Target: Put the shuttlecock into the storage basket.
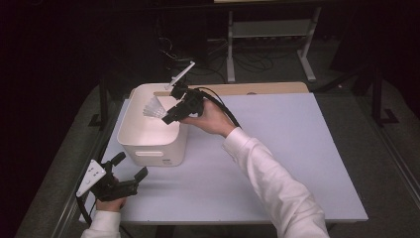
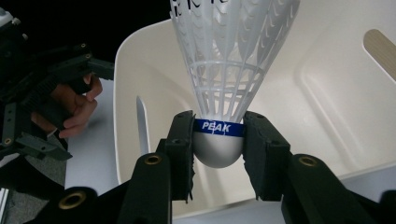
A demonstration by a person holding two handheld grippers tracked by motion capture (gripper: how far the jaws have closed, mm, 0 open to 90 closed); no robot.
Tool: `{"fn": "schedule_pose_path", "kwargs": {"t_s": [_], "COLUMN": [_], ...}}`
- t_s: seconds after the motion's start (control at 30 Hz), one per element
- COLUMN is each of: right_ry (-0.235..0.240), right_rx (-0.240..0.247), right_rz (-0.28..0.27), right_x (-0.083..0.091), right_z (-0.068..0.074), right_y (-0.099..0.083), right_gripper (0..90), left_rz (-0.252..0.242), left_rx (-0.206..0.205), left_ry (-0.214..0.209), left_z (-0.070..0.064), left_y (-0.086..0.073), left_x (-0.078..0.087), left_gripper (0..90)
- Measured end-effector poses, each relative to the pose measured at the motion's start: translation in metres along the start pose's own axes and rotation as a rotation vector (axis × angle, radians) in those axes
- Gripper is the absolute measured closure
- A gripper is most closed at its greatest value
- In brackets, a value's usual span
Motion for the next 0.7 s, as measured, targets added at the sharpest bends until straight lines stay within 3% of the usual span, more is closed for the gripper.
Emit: {"fn": "schedule_pose_path", "kwargs": {"t_s": [0.23, 0.4, 0.5, 0.57, 0.7], "right_ry": [-0.036, -0.092, -0.085, -0.086, -0.083], "right_rx": [-0.009, 0.039, 0.03, 0.042, 0.014], "right_rz": [-0.031, -0.036, -0.044, -0.052, -0.074], "right_x": [0.005, 0.011, 0.015, 0.016, 0.021], "right_z": [-0.005, -0.009, -0.009, -0.01, -0.012], "right_y": [0.001, -0.001, -0.002, -0.003, -0.006], "right_gripper": [39.6, 15.5, 10.4, 1.4, 0.0], "left_rz": [0.001, 0.001, 0.001, 0.001, 0.0], "left_rx": [0.002, 0.001, -0.001, 0.0, 0.004], "left_ry": [-0.002, -0.001, 0.0, 0.0, 0.001], "left_z": [0.0, 0.0, 0.0, 0.0, 0.0], "left_y": [0.0, 0.0, 0.0, 0.0, 0.0], "left_x": [0.0, 0.0, 0.0, 0.0, 0.0], "left_gripper": [0.0, 0.0, 0.0, 0.0, 0.0]}}
Point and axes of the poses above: each handheld gripper's, and its own axes: x roughly backward along the jaws, y roughly out of its top, z roughly to its left, the point moved 7 cm from there along -x, roughly forward along the jaws, and after that the axes turned 11 degrees about -y, right-handed, at the moved point
